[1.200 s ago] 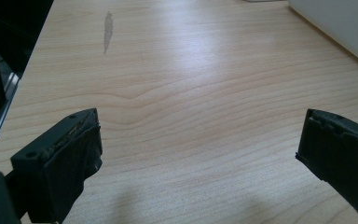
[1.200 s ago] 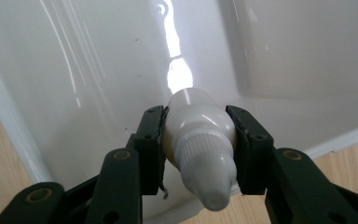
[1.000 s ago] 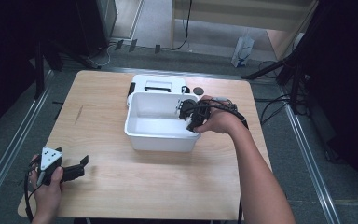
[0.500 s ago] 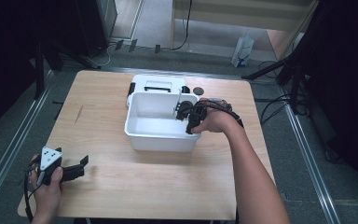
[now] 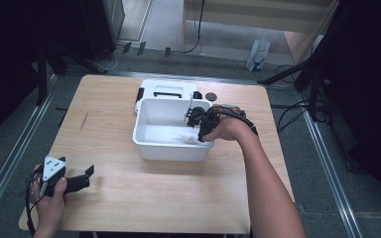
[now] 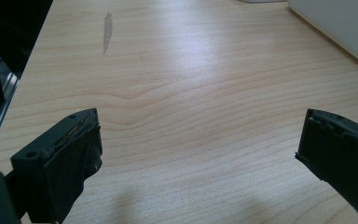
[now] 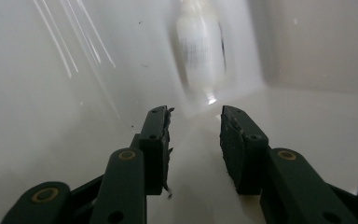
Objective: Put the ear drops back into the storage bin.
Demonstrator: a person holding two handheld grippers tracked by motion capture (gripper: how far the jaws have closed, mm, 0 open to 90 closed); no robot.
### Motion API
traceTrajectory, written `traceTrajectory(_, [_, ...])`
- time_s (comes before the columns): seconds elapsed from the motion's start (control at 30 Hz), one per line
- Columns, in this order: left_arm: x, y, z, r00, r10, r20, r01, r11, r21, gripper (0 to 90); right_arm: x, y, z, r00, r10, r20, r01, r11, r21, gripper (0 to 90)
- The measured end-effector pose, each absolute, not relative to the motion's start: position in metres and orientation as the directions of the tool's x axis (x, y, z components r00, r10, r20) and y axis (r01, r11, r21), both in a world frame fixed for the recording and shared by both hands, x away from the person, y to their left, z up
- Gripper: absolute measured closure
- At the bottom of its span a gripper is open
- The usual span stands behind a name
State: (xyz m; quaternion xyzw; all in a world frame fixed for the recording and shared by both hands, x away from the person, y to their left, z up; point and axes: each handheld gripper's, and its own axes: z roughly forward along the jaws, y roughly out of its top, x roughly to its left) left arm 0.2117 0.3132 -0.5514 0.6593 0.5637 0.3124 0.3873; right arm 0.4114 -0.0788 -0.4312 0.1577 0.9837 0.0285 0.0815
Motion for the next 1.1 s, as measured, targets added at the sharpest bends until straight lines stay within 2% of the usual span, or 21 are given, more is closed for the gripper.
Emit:
traceTrajectory(0.33, [0.212,0.313,-0.551,0.17,0.985,-0.027,0.503,-0.063,0.862,0.4,0.411,-0.082,-0.426,-0.934,0.331,-0.136,0.315,0.941,0.125,57.1])
traceTrajectory(0.57, [0.212,0.313,-0.551,0.168,0.985,-0.029,0.501,-0.06,0.863,0.4,0.406,-0.088,-0.406,-0.926,0.352,-0.137,0.323,0.926,0.195,50.3])
traceTrajectory(0.73, [0.212,0.313,-0.551,0.168,0.985,-0.026,0.501,-0.062,0.863,0.4,0.401,-0.095,-0.388,-0.911,0.385,-0.145,0.344,0.906,0.247,40.6])
traceTrajectory(0.97, [0.212,0.313,-0.552,0.168,0.985,-0.024,0.5,-0.064,0.864,0.4,0.388,-0.111,-0.367,-0.861,0.472,-0.192,0.405,0.863,0.302,13.3])
traceTrajectory(1.03, [0.212,0.313,-0.552,0.168,0.986,-0.023,0.499,-0.065,0.864,0.4,0.383,-0.116,-0.362,-0.855,0.48,-0.195,0.41,0.857,0.314,10.3])
traceTrajectory(1.1, [0.212,0.313,-0.552,0.168,0.986,-0.022,0.499,-0.065,0.864,0.4,0.379,-0.121,-0.36,-0.847,0.497,-0.186,0.423,0.845,0.328,3.1])
